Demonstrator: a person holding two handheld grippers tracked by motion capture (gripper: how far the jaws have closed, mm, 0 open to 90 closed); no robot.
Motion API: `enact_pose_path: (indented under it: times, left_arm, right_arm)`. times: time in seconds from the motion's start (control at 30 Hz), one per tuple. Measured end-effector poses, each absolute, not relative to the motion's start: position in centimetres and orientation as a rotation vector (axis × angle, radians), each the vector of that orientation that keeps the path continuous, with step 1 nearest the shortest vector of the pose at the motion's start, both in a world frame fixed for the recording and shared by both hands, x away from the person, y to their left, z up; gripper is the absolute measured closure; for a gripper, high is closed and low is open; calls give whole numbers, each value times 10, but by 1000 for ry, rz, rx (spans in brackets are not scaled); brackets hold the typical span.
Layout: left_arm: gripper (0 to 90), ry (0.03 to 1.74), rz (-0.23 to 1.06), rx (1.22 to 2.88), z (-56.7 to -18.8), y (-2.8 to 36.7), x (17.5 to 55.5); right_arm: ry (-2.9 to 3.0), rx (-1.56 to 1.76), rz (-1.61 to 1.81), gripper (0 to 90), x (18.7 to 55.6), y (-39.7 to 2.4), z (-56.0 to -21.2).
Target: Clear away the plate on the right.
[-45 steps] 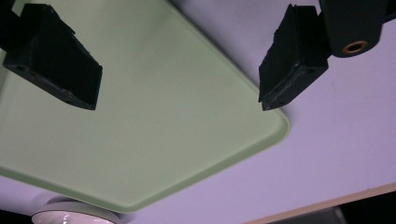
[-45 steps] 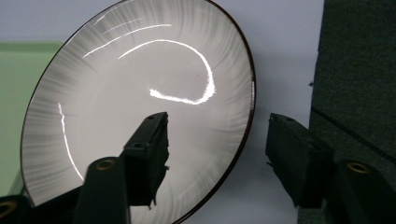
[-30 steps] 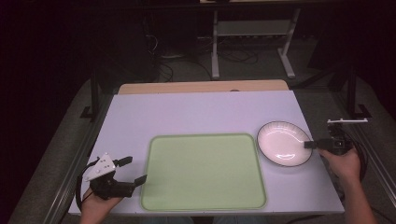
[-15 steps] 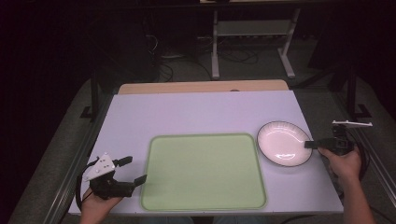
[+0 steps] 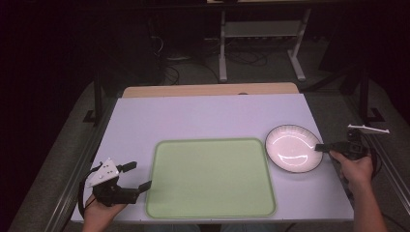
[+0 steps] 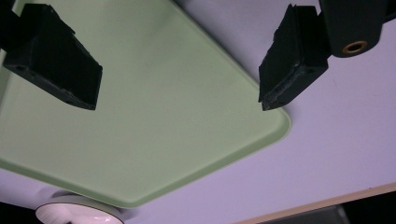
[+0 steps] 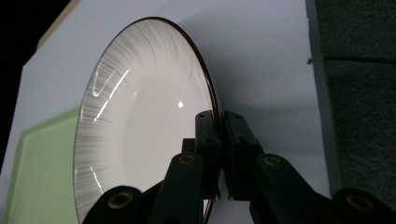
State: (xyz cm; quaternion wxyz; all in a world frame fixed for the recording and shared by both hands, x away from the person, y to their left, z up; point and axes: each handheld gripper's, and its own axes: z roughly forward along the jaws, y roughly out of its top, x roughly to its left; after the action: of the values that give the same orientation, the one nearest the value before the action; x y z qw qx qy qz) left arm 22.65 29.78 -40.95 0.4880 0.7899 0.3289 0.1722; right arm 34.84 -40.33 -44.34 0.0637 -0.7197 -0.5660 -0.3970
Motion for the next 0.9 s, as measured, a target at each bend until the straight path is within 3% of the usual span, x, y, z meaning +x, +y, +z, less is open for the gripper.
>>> enact_pose_path:
  times: [0.9]
  left_arm:
    - [134,809,417,1918,-410,300,227]
  right_arm:
    - [-1640,-2194,-1319,821,335,-415,-428]
